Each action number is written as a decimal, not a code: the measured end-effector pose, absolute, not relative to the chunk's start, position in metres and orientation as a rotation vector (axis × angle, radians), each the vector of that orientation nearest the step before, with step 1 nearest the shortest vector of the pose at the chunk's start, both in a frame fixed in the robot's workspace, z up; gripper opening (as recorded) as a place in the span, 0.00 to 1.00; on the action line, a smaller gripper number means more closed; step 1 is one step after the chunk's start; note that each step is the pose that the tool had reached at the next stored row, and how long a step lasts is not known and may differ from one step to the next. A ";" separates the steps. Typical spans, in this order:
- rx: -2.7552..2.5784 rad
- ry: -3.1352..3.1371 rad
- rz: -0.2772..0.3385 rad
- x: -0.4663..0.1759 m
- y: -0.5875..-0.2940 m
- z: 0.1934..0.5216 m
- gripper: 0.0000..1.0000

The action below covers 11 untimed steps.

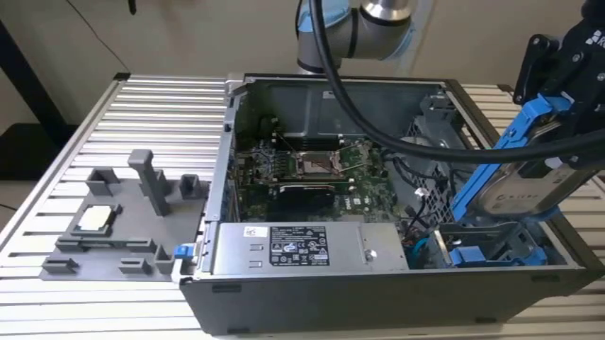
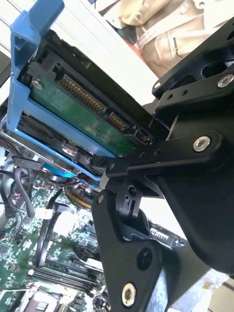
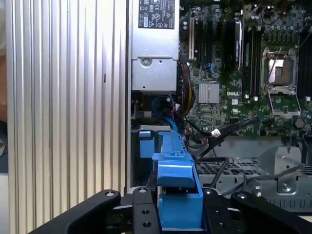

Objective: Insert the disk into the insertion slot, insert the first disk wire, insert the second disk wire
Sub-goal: 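Insert the disk into the insertion slot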

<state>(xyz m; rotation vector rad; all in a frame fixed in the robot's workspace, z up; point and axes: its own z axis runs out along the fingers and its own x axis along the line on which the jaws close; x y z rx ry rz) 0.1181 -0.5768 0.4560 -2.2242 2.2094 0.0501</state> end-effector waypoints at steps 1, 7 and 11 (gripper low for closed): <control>-2.224 2.209 0.050 0.118 -0.577 0.455 0.33; -2.225 2.209 0.051 0.120 -0.577 0.450 0.33; -2.226 2.209 0.052 0.121 -0.577 0.446 0.33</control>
